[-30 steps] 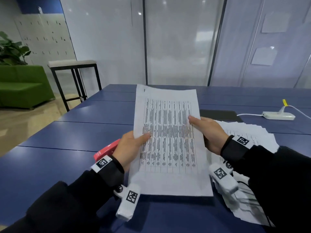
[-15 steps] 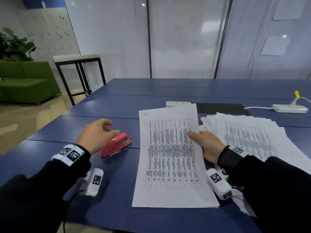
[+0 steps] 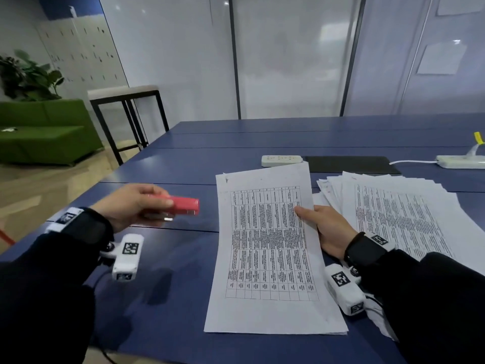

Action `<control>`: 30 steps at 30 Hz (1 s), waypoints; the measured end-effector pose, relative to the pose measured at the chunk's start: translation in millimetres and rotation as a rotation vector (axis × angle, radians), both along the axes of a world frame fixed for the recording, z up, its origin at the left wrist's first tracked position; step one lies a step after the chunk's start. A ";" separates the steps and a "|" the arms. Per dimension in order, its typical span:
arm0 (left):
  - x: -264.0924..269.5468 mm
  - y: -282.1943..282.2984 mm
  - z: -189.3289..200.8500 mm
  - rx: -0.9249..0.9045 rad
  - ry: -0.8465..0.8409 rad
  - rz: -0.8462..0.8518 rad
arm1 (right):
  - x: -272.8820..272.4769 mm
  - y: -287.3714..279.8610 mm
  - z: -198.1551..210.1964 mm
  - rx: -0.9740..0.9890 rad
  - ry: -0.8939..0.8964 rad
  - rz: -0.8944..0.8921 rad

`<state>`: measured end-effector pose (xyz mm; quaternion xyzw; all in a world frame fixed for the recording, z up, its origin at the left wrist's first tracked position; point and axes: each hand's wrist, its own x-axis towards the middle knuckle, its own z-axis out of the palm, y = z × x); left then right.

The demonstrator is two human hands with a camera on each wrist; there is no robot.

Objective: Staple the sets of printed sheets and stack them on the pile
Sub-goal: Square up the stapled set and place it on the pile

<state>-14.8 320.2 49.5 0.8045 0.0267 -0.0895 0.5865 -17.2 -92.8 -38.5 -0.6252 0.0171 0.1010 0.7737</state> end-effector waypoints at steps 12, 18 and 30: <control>47.0 -135.0 55.3 -1.062 -0.178 0.228 | -0.5 0.4 -2.9 0.005 -0.031 0.035; 62.3 -187.7 58.1 -0.719 -0.267 0.157 | 1.0 -0.7 -4.3 -0.048 -0.059 0.044; 62.1 -251.0 47.1 -0.598 -0.339 0.379 | 2.4 -1.1 -7.3 -0.107 -0.139 0.066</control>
